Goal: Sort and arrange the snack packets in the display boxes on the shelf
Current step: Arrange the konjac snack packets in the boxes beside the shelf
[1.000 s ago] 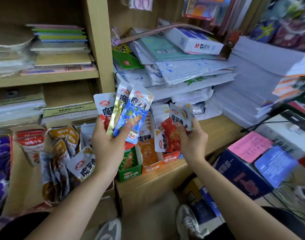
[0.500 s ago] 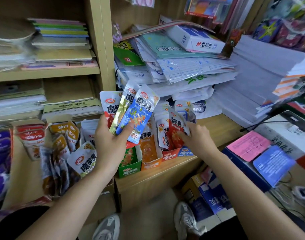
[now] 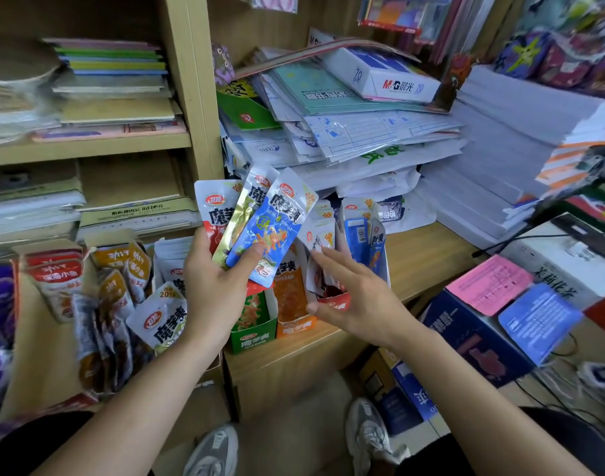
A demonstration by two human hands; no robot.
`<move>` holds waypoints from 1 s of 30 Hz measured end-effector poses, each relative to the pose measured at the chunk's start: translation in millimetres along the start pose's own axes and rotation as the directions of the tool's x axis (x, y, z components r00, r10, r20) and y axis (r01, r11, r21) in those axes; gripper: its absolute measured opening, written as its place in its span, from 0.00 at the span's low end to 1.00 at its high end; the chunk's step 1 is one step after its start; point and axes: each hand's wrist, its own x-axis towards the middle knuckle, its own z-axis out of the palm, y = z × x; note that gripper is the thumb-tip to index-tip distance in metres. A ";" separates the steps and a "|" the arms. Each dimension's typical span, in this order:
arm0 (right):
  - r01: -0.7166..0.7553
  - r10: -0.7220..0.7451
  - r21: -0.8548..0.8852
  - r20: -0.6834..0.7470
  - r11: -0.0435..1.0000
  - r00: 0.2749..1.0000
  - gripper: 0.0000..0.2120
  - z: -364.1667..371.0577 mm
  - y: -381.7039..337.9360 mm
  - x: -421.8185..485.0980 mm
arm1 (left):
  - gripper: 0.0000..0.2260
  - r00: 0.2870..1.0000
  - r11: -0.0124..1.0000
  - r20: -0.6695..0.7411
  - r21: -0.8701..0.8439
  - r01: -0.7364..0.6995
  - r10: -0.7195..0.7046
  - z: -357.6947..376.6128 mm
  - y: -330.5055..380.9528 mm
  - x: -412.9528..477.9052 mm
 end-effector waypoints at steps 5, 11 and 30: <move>-0.069 0.062 -0.277 -0.032 0.958 0.998 0.34 9.3 -2.7 5.0 | 0.17 1.000 0.999 -0.014 -0.036 -0.011 0.010 -2.4 4.0 0.9; -0.152 0.138 -0.087 -0.151 0.985 0.979 0.30 0.2 -2.2 11.2 | 0.17 0.994 0.992 0.086 -0.106 0.072 -0.063 -2.1 3.8 -0.4; -0.046 0.397 0.888 -0.158 0.457 0.904 0.11 -47.3 -20.1 10.4 | 0.12 0.979 0.995 0.204 -0.098 0.023 -0.003 23.1 6.6 -4.2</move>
